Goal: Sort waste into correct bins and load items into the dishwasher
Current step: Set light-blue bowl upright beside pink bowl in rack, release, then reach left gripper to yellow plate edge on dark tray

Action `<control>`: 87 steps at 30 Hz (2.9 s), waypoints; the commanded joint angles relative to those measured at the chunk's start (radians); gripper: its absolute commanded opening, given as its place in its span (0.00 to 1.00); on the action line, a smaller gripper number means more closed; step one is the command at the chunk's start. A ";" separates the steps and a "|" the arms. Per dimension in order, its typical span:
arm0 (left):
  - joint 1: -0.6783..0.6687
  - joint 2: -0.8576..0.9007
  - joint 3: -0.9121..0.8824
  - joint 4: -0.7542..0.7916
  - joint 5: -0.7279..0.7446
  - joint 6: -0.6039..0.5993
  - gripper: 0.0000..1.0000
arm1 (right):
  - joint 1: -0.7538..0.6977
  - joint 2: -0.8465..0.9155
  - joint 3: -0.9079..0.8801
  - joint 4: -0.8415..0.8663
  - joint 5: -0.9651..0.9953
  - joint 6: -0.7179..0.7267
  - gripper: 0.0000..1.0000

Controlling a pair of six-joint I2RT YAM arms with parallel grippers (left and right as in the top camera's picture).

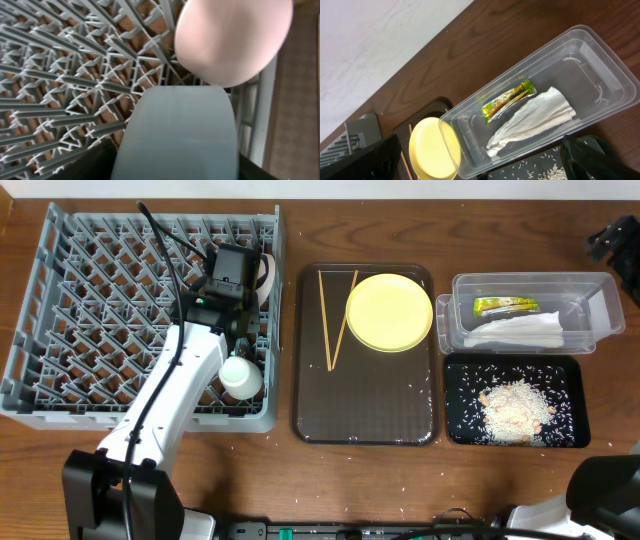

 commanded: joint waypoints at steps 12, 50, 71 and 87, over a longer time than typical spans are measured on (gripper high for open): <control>0.010 -0.024 0.021 -0.001 0.103 0.051 0.44 | 0.006 -0.011 0.011 -0.001 0.003 -0.016 0.99; -0.055 0.131 0.034 0.301 -0.410 0.430 0.41 | 0.006 -0.011 0.011 -0.001 0.003 -0.016 0.99; 0.015 0.186 0.030 0.366 -0.237 0.425 0.38 | 0.006 -0.011 0.011 -0.001 0.003 -0.016 0.99; -0.006 0.053 0.071 0.315 -0.243 0.378 0.86 | 0.006 -0.011 0.011 -0.001 0.003 -0.016 0.99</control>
